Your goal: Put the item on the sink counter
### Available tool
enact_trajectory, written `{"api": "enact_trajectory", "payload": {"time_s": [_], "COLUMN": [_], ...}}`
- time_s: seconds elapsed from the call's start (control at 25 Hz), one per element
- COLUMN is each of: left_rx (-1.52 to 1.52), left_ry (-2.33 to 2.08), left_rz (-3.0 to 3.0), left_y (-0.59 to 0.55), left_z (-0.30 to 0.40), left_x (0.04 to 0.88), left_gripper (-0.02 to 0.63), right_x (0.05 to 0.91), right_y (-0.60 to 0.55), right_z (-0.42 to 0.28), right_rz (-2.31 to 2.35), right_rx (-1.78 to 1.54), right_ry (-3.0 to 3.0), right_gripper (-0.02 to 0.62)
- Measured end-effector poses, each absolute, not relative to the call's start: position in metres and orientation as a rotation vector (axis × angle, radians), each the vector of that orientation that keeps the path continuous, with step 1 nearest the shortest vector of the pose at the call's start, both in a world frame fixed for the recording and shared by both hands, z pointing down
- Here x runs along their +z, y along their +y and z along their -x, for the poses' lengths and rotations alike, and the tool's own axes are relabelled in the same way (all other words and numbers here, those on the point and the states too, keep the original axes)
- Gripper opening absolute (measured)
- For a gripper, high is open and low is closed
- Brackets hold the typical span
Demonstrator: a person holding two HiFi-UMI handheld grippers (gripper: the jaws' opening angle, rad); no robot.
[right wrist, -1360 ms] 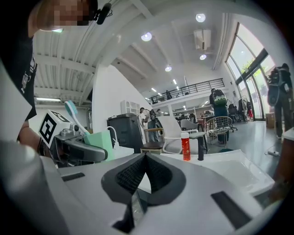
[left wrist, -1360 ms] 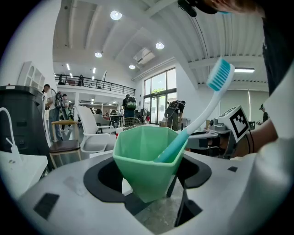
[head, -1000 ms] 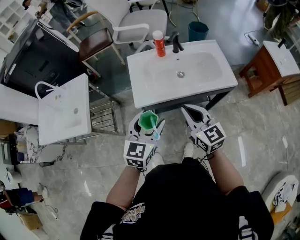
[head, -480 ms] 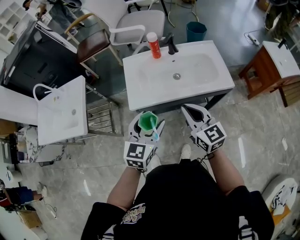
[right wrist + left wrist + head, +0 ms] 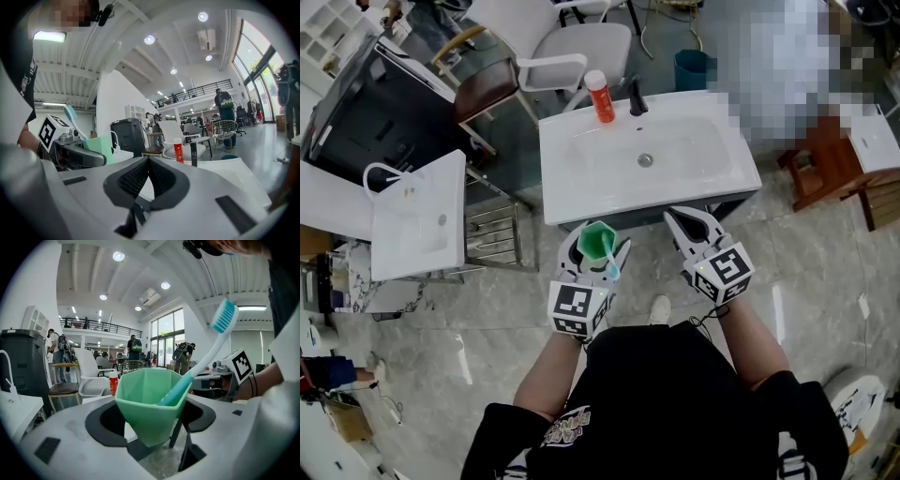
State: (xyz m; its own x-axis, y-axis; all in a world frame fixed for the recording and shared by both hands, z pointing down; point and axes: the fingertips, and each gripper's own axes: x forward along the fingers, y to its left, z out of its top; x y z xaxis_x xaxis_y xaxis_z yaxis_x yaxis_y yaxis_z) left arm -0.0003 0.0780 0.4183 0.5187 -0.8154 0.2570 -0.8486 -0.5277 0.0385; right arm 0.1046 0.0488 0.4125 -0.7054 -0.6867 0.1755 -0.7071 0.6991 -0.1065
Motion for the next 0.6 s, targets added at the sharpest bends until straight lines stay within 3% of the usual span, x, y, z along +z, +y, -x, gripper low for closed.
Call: {"api": "enact_trajectory", "payload": {"time_s": [0.6], "left_rx": [0.345], "left_ry": [-1.492], "left_rz": [-2.583], "left_y": [0.061], "left_z": [-0.032], "left_x": [0.406], "left_gripper": [0.319], "right_x": [0.404], "right_y": [0.026], "right_z": [-0.134], "right_rz": [-1.086], "right_rx": [0.246], "right_ry": [-2.825], "right_gripper": [0.054]}}
